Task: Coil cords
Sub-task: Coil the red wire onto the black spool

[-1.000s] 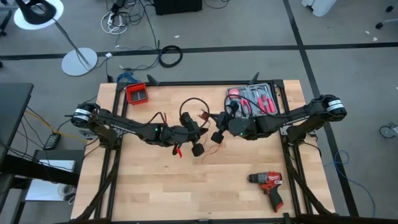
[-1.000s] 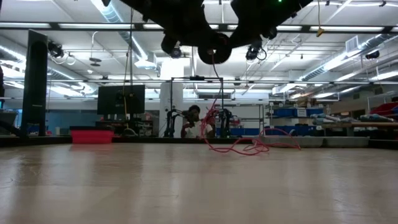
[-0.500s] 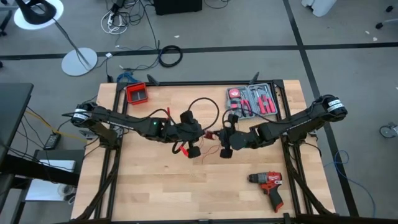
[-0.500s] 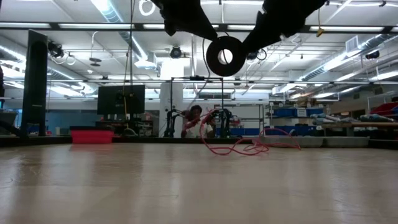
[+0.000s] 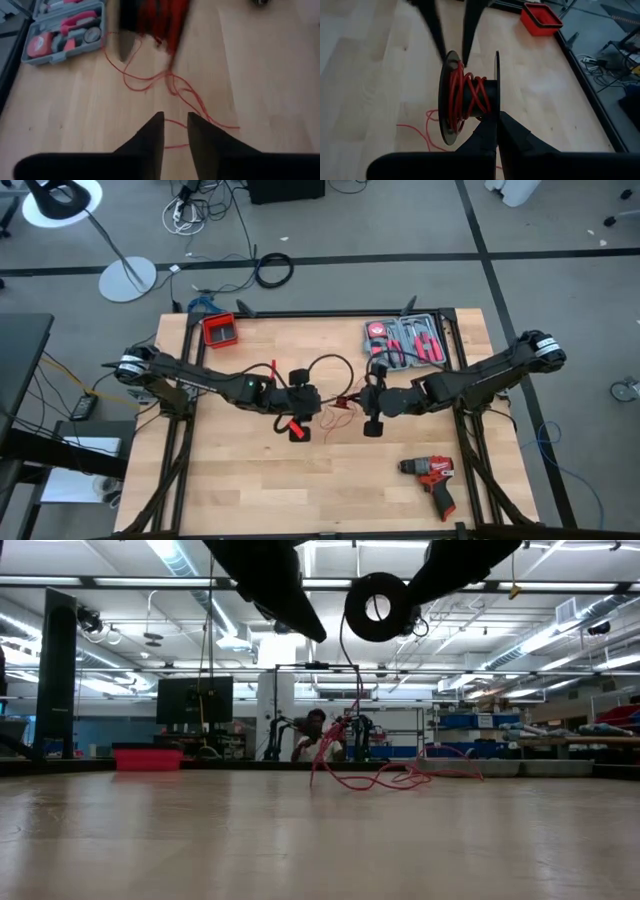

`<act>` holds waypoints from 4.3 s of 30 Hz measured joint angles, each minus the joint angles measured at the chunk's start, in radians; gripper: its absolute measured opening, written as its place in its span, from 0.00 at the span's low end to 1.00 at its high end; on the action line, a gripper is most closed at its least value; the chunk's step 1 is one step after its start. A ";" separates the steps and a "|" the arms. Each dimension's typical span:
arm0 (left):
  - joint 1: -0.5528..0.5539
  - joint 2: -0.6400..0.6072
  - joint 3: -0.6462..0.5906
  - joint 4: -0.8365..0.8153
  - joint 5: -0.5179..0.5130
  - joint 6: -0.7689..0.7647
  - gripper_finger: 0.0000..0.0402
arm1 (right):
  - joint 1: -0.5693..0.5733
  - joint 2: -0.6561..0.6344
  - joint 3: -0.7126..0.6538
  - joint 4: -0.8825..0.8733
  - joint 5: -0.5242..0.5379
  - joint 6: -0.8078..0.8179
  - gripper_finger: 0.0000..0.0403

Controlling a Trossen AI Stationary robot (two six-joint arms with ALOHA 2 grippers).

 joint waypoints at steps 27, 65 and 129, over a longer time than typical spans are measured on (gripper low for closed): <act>0.001 0.000 -0.012 -0.040 -0.027 -0.165 0.29 | -0.052 -0.007 0.000 0.019 -0.028 0.037 0.00; 0.002 0.098 -0.247 0.464 -0.084 -0.390 0.29 | -0.109 -0.036 0.001 0.089 -0.032 0.026 0.00; -0.018 0.099 -0.114 0.390 -0.214 -0.290 0.00 | -0.125 -0.002 0.000 0.151 0.018 0.180 0.00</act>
